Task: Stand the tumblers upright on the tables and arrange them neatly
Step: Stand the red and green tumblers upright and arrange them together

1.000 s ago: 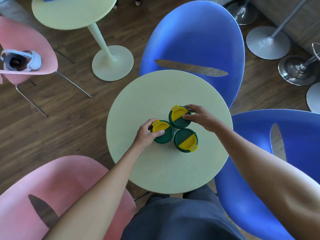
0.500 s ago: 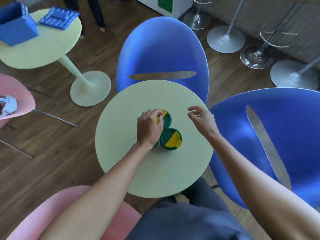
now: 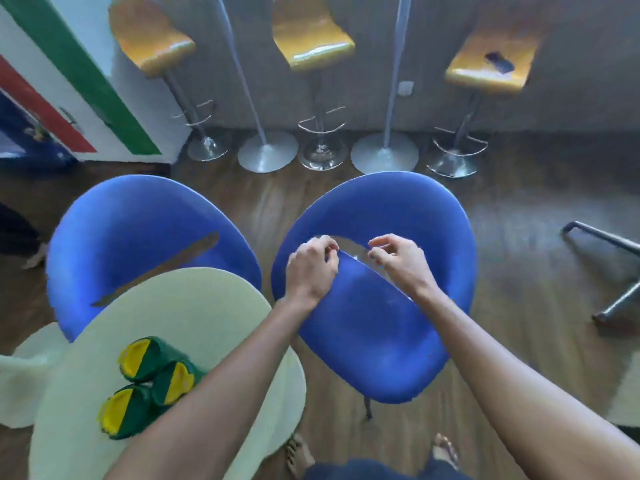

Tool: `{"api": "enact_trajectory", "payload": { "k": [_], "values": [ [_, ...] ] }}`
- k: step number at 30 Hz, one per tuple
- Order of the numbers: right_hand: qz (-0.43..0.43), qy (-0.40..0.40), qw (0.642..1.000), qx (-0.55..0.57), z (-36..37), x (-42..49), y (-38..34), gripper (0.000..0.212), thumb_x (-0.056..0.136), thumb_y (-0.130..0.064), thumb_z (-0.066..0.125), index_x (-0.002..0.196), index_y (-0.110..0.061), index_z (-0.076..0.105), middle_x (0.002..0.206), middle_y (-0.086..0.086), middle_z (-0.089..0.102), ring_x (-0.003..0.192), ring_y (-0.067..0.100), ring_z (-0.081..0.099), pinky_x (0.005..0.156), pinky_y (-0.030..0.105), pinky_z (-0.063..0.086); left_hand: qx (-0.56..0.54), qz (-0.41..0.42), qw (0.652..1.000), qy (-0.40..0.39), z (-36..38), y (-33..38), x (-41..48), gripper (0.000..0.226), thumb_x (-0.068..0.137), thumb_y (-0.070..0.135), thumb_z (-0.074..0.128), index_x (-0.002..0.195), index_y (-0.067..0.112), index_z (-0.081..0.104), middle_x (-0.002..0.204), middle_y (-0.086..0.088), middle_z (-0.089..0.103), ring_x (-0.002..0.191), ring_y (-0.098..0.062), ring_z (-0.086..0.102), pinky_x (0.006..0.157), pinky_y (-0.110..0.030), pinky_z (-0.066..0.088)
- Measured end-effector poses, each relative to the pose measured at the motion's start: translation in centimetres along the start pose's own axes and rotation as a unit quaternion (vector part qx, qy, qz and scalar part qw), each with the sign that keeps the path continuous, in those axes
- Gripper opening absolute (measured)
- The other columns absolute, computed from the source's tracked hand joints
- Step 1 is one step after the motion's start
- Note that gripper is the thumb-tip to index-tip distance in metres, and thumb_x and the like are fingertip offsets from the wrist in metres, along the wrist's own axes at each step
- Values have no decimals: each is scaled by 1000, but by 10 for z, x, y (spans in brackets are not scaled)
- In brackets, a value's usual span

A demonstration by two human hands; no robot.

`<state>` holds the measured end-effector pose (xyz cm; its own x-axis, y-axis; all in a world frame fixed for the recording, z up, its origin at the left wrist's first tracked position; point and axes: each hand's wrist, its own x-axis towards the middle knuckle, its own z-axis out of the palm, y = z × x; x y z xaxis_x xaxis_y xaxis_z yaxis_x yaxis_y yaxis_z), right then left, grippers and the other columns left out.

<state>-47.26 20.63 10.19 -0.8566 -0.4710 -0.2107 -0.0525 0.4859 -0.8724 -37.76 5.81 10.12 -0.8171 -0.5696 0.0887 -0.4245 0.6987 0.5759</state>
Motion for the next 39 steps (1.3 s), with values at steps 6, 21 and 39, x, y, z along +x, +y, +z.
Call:
{"api": "enact_trajectory", "payload": {
  "k": [6,21,39],
  "values": [
    [18,70,997,1,-178,37,63,16,87,-19,60,96,-22,73,82,1,73,82,22,68,72,28,49,-35,42,997,-56,110,161,44,15,90,19,54,95,19,68,92,2,70,86,-21,64,77,-35,50],
    [31,151,988,-29,-405,232,100,14,83,-23,63,92,-26,73,80,-2,73,83,18,69,78,27,51,-32,118,989,-83,250,375,249,15,88,27,55,95,24,69,93,4,72,88,-19,66,75,-29,47],
    [-117,67,991,-23,-464,729,-95,13,86,-22,62,93,-24,72,84,2,74,83,21,70,81,37,57,-58,22,995,82,211,398,744,14,88,23,57,94,22,70,90,4,72,85,-20,67,77,-34,54]
  ]
}}
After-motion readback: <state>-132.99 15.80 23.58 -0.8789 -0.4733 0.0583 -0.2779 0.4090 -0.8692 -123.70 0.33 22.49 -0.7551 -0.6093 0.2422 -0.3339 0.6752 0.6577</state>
